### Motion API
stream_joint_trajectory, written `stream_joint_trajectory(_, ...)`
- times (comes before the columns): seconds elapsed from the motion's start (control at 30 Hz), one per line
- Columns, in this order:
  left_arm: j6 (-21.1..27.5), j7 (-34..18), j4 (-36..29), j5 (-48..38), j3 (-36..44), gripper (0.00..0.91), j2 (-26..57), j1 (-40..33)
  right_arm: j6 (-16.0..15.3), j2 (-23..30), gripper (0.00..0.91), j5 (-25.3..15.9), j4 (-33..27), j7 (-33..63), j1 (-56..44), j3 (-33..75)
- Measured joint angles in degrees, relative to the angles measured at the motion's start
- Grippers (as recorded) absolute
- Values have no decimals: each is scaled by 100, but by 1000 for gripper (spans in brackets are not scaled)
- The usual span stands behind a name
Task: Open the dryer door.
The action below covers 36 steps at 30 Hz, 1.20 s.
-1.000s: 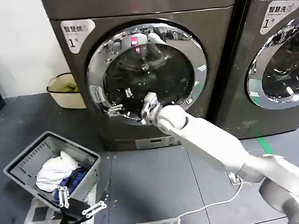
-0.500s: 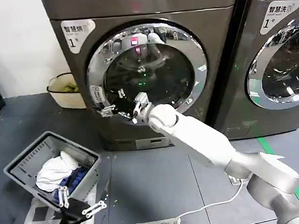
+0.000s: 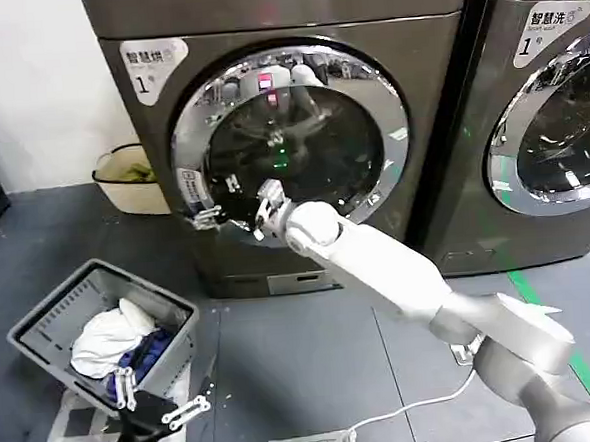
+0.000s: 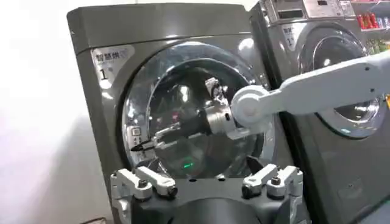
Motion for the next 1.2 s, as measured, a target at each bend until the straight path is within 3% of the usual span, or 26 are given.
stream_joint_trajectory(0.6,-5,0,22,-12,10,907,-5,-16,0,-100,907,242,57,-514,93,-134)
stream_joint_trajectory(0.87,41,-4,108,-191,-146,907,20,-120,-26,-526,907,630,582,-901,66,-143)
stream_joint_trajectory(1.2,432,19,355,-875,-552,907,132,-427,-131,-1068,907,928,1282,-1224,36,-144)
